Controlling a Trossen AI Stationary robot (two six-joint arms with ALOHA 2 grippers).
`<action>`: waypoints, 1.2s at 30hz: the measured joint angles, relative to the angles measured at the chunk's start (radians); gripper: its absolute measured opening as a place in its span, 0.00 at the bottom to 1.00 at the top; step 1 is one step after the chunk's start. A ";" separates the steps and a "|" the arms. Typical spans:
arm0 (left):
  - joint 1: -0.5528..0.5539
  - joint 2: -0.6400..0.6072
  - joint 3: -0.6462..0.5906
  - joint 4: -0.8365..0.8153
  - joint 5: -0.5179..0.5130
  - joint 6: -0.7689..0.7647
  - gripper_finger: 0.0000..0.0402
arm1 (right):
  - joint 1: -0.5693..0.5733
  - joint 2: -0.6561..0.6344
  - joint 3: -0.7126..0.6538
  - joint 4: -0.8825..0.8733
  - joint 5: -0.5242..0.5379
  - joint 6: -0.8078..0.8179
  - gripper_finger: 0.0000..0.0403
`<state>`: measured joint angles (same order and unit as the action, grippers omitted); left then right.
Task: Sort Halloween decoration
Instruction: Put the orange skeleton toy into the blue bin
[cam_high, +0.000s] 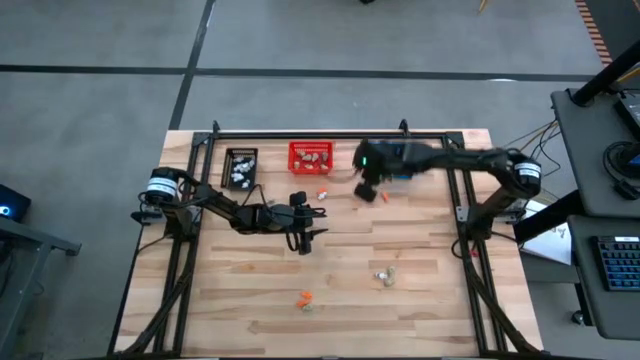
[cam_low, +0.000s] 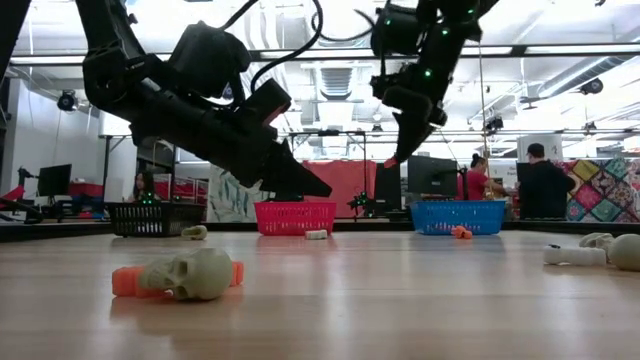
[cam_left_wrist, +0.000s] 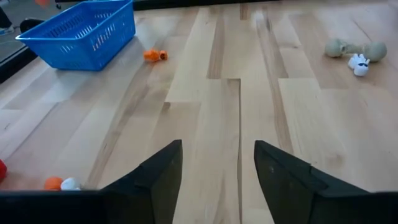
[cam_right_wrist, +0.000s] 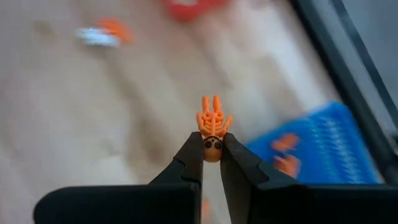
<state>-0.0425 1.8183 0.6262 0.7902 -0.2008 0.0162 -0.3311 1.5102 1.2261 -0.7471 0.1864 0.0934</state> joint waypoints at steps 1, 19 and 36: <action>0.000 0.000 0.000 0.000 0.000 0.000 0.45 | -0.036 0.005 0.025 -0.035 -0.002 0.000 0.06; 0.000 0.000 0.000 -0.002 -0.002 -0.004 0.44 | -0.523 0.233 0.125 -0.417 -0.265 0.059 0.06; 0.000 0.000 0.000 -0.002 -0.002 -0.004 0.44 | -0.525 0.251 0.125 -0.361 -0.274 0.009 0.10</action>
<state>-0.0422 1.8183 0.6262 0.7887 -0.2031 0.0120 -0.8562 1.7611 1.3514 -1.1084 -0.0873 0.1028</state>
